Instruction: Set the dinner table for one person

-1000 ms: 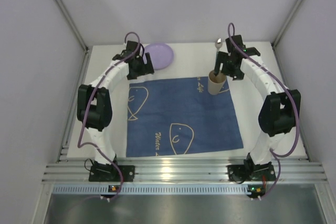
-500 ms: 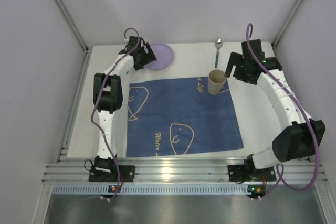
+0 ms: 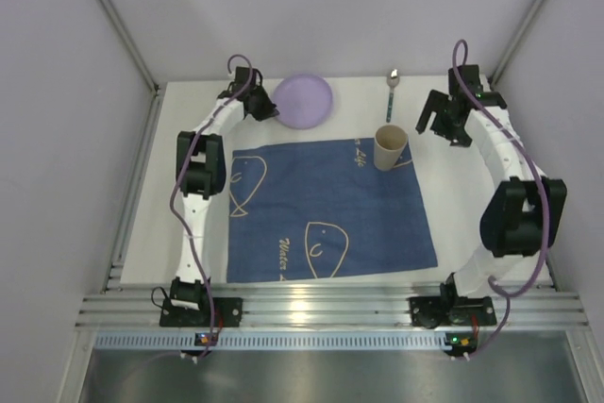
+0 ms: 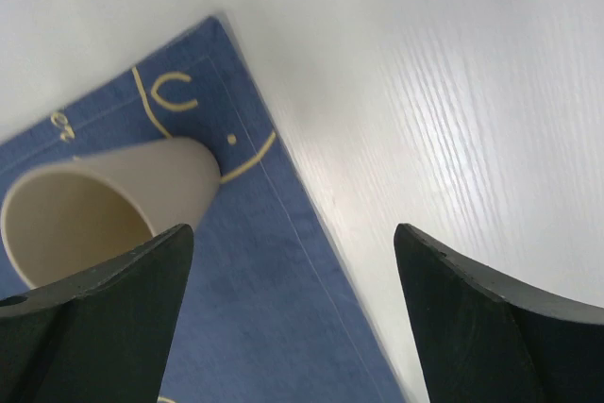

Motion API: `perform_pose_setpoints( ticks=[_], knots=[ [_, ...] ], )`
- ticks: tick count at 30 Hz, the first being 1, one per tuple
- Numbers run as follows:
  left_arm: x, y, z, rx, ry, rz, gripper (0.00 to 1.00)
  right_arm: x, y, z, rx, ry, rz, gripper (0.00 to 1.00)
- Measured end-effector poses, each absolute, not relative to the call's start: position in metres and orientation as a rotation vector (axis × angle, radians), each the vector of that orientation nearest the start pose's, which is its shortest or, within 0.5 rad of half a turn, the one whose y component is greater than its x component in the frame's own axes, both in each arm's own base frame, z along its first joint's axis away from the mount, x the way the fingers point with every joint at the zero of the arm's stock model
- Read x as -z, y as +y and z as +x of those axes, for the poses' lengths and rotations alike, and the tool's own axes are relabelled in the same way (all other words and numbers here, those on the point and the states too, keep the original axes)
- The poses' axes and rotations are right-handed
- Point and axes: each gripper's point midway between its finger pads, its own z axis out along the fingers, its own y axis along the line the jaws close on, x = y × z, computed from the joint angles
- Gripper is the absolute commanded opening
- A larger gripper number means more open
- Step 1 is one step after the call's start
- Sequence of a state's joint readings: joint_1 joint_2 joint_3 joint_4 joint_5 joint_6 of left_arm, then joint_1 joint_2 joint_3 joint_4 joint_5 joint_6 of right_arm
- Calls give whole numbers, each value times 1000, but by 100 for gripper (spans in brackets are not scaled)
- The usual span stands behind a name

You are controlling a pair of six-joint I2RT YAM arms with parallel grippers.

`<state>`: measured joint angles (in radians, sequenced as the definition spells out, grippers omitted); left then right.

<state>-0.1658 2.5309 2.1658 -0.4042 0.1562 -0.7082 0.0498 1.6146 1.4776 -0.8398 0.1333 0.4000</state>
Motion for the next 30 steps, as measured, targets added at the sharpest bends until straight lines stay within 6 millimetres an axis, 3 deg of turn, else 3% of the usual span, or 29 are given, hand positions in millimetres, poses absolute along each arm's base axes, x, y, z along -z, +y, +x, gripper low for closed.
perform_pose_setpoints(
  ticks=[4, 6, 7, 10, 13, 19, 22, 23, 25, 27, 30],
  knots=[
    [-42, -165, 614, 634, 2368, -550, 0, -149, 12, 452, -81, 2493, 514, 87],
    [-35, -166, 596, 623, 2413, -554, 0, -141, 17, 488, -129, 2478, 504, 87],
    [-44, -167, 590, 626, 2414, -550, 0, -137, 19, 508, -152, 2465, 498, 87],
    [-56, -172, 549, 611, 2474, -531, 0, -132, 29, 568, -218, 2409, 478, 87],
    [-87, -184, 508, 618, 2498, -464, 0, -129, 39, 606, -265, 2349, 454, 87],
    [-174, -205, 444, 683, 2419, -311, 0, -84, 66, 615, -280, 2402, 430, 85],
    [-199, -200, 421, 686, 2392, -276, 0, -54, 89, 615, -279, 2449, 394, 84],
    [-202, -197, 414, 679, 2397, -270, 0, -46, 94, 616, -260, 2457, 373, 83],
    [-196, -192, 396, 654, 2429, -268, 0, -54, 107, 621, -250, 2428, 345, 77],
    [-181, -189, 378, 627, 2489, -268, 0, -58, 114, 622, -214, 2414, 325, 71],
    [-149, -183, 344, 573, 2611, -278, 0, -52, 118, 622, -147, 2415, 307, 53]
  ],
)
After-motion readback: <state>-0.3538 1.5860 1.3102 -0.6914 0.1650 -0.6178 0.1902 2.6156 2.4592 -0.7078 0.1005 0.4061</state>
